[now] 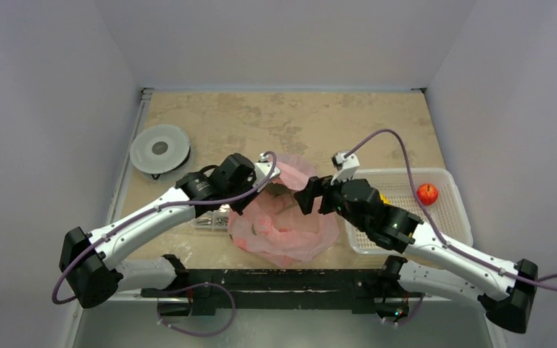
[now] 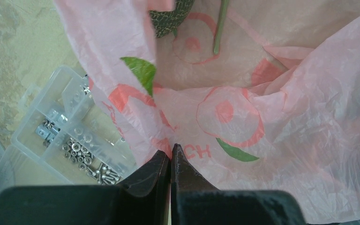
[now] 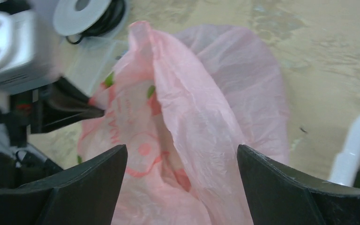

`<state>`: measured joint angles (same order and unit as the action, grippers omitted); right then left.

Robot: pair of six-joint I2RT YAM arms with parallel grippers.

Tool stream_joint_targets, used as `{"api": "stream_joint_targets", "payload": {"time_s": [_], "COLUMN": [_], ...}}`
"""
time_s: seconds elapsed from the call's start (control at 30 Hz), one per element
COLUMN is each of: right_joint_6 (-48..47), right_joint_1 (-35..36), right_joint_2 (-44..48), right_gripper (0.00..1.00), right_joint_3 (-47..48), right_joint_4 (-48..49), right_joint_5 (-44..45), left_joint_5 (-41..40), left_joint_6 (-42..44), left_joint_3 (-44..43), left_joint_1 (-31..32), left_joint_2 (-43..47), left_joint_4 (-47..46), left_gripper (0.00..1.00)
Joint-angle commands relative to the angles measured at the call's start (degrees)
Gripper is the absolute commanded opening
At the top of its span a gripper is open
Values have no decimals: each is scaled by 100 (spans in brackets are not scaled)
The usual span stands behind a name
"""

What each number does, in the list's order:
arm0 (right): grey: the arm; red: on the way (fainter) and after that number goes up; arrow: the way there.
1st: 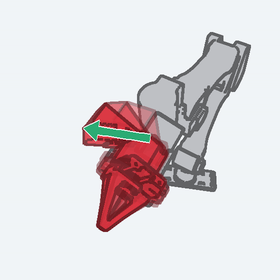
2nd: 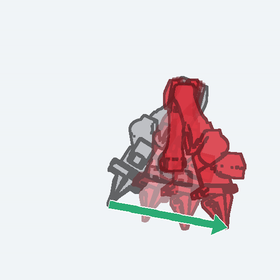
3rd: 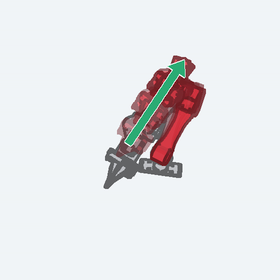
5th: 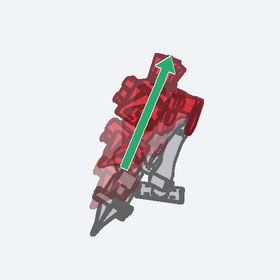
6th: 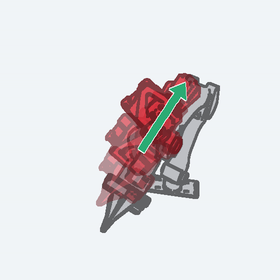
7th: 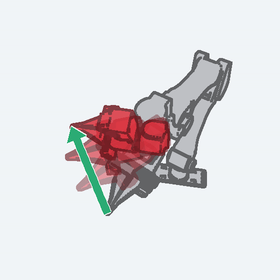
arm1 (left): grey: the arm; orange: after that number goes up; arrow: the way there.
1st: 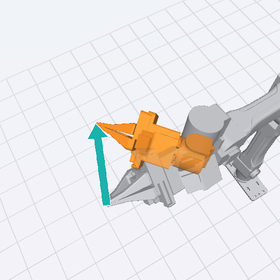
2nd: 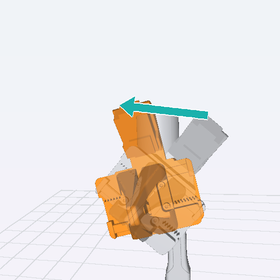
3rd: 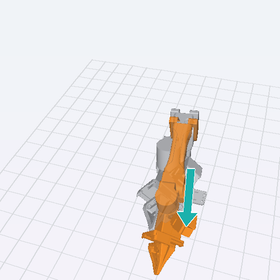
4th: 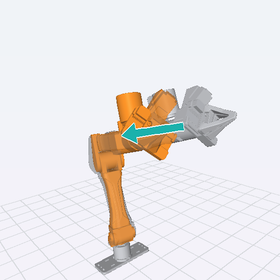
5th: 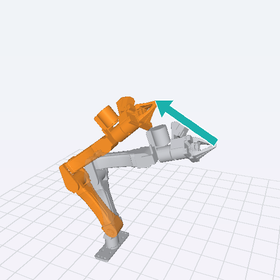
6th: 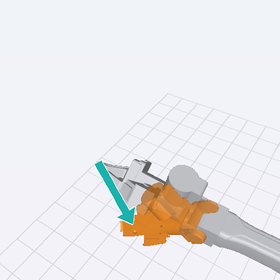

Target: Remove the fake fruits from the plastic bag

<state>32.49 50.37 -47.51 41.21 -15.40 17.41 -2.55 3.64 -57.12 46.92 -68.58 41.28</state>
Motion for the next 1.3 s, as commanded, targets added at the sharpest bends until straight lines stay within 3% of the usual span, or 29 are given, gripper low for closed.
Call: {"api": "stream_joint_targets", "payload": {"time_s": [0.0, 0.13, 0.23, 0.5, 0.8, 1.0, 1.27], "right_joint_6": [-618, -793, -657, -220, 555, 745, 909], "right_joint_1": [1139, 2026, 2319, 2363, 2383, 2374, 1861], "right_joint_2": [-193, -554, -747, -1902, -3673, -3494, -2942], "right_gripper": [85, 76, 68, 54, 31, 33, 46], "right_joint_3": [247, -7, -498, -1235, -1665, -1809, -1303], "right_joint_4": [873, 1306, 1836, 2888, 4161, 4240, 3322], "right_joint_5": [1038, 1439, 1417, 1720, 1100, 1530, 2610], "left_joint_5": [-96, -131, -184, -171, -211, -180, -124], "left_joint_6": [111, 98, 89, 76, 102, 102, 118], "left_joint_3": [-216, -233, -229, -227, -203, -188, -202], "left_joint_1": [46, 44, 46, 46, 55, 72, 83], "left_joint_2": [-49, -86, -92, -86, -39, -38, -64], "left_joint_4": [-97, -82, -84, -116, -123, -168, -171], "left_gripper": [0, 0, 0, 0, 0, 0, 0]}}
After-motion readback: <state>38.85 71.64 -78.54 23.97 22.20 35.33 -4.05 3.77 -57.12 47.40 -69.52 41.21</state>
